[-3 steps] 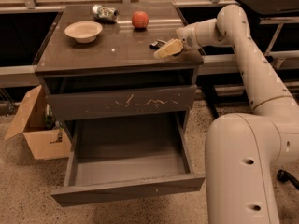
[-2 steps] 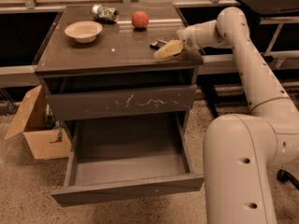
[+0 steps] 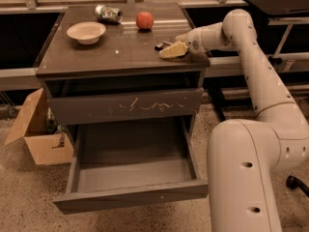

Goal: Place rxbar chocolate into middle drawer

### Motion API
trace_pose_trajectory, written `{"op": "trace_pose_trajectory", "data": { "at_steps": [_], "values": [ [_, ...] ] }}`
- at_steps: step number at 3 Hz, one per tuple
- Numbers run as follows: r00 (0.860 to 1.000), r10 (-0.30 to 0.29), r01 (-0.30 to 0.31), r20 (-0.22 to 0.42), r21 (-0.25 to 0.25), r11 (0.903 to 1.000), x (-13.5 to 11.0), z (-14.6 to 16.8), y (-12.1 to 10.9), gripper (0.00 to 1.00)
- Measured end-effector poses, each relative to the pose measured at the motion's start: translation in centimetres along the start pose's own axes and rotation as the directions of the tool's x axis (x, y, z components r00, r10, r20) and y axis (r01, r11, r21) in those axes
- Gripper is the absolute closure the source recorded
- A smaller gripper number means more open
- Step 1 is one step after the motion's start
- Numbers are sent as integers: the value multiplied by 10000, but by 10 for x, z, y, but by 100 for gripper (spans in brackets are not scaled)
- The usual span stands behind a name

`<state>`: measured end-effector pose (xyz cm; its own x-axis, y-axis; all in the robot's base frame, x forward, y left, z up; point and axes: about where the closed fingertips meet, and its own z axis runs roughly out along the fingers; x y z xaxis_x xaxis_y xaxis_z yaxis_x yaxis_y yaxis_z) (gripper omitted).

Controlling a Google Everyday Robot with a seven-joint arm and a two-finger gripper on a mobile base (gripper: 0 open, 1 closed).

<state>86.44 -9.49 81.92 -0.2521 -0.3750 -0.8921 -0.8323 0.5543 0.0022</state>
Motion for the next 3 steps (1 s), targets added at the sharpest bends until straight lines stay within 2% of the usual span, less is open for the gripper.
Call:
{"op": "trace_pose_trajectory", "data": {
  "at_steps": [2, 3],
  "values": [
    [9998, -42, 40, -217, -74, 10000, -1, -1, 3, 85],
    [9991, -413, 416, 75, -509, 9978, -22, -14, 21, 100]
  ]
}}
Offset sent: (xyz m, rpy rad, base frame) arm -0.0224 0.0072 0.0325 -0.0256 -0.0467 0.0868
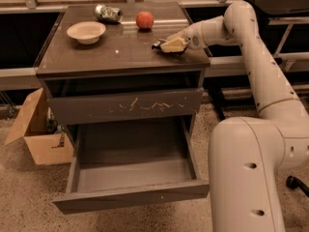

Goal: Place rxbar chocolate into middle drawer

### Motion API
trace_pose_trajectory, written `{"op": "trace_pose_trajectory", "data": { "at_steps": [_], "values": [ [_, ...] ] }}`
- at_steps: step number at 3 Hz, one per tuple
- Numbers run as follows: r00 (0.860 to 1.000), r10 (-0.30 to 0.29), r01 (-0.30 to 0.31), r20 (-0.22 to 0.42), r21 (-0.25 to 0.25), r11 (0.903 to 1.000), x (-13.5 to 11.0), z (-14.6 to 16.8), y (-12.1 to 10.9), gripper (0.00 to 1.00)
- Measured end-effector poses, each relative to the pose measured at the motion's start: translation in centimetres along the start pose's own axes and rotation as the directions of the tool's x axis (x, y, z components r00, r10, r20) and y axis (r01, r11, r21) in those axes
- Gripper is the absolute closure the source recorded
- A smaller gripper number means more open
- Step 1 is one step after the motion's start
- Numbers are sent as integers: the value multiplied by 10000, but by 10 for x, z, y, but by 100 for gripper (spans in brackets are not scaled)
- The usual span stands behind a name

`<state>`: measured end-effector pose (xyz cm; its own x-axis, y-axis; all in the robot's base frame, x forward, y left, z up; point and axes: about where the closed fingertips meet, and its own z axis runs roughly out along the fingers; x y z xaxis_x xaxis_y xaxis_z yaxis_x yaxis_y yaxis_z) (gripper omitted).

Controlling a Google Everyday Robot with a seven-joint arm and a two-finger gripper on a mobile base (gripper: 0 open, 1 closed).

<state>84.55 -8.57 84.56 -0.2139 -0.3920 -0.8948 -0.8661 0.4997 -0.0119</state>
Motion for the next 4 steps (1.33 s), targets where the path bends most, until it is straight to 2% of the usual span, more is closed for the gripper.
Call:
{"op": "trace_pose_trajectory", "data": {
  "at_steps": [1, 2, 3, 4],
  "values": [
    [9983, -469, 485, 360, -464, 9977, -27, -15, 25, 100],
    [9979, -331, 404, 558, -1351, 9900, -39, -39, 80, 100],
    [9979, -331, 404, 558, -1352, 9900, -39, -38, 80, 100],
    [9961, -568, 680, 678, -1767, 9819, -35, -41, 91, 100]
  ]
}}
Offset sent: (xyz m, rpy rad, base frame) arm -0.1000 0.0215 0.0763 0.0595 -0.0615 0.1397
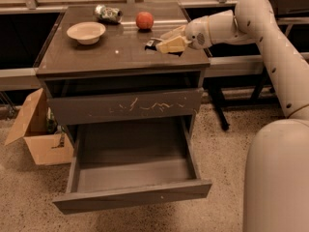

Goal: Place rxbar chocolate into middle drawer

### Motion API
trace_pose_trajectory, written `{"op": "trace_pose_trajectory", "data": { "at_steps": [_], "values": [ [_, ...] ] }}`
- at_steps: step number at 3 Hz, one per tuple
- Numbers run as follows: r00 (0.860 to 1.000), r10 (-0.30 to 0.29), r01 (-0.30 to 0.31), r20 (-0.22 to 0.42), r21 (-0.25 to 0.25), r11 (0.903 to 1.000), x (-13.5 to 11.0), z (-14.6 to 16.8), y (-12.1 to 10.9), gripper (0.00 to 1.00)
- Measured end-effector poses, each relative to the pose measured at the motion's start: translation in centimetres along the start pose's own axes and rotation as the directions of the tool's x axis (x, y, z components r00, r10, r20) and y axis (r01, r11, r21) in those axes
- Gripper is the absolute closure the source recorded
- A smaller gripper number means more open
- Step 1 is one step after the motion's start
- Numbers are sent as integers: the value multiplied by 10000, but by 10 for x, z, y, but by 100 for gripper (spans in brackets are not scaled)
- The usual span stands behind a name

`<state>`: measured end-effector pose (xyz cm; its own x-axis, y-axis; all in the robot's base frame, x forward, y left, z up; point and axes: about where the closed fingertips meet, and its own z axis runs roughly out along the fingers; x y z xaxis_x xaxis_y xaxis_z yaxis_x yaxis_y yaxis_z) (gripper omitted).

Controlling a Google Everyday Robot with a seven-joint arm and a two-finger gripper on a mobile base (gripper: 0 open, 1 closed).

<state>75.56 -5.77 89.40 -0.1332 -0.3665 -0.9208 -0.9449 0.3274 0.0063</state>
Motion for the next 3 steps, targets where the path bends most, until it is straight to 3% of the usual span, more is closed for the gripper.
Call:
{"op": "trace_pose_trajectory", "data": {
  "at_steps": [1, 2, 3],
  "values": [
    [9989, -471, 475, 70, -764, 9959, 8, -8, 30, 100],
    [9953, -968, 971, 90, -1360, 9859, 20, -17, 66, 100],
    [9955, -939, 944, 104, -1565, 9832, 51, -17, 94, 100]
  ]
}}
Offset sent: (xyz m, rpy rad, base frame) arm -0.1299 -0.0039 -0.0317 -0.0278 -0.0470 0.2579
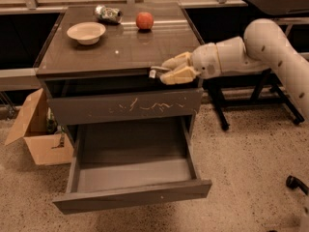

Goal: Place rxbar chocolate into middle drawer

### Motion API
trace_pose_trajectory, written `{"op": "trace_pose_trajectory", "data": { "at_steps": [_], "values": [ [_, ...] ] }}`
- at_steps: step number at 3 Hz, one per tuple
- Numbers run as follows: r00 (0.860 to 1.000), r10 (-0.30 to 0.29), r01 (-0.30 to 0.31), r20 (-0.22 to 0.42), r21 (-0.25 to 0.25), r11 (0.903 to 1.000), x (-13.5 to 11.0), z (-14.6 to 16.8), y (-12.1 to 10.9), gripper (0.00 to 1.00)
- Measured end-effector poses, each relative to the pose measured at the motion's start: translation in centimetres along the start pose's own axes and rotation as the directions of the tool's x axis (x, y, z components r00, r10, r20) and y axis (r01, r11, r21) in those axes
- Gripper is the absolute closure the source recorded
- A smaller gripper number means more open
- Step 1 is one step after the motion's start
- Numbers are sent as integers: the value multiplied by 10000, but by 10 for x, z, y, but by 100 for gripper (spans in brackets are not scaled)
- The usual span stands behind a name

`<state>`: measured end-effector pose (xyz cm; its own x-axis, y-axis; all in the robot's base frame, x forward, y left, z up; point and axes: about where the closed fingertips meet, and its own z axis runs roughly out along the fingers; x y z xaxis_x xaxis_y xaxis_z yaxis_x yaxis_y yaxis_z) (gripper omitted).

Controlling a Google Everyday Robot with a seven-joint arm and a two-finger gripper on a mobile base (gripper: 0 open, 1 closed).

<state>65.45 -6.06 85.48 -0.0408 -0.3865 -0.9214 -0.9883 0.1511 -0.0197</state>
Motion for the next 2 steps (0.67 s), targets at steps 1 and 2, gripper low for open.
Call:
{"op": "trace_pose_trajectory", "data": {
  "at_steps": [1, 2],
  "values": [
    [9952, 749, -764, -625, -221, 9968, 58, 23, 26, 100],
    [9952, 749, -764, -625, -221, 9968, 58, 23, 26, 100]
  ]
}}
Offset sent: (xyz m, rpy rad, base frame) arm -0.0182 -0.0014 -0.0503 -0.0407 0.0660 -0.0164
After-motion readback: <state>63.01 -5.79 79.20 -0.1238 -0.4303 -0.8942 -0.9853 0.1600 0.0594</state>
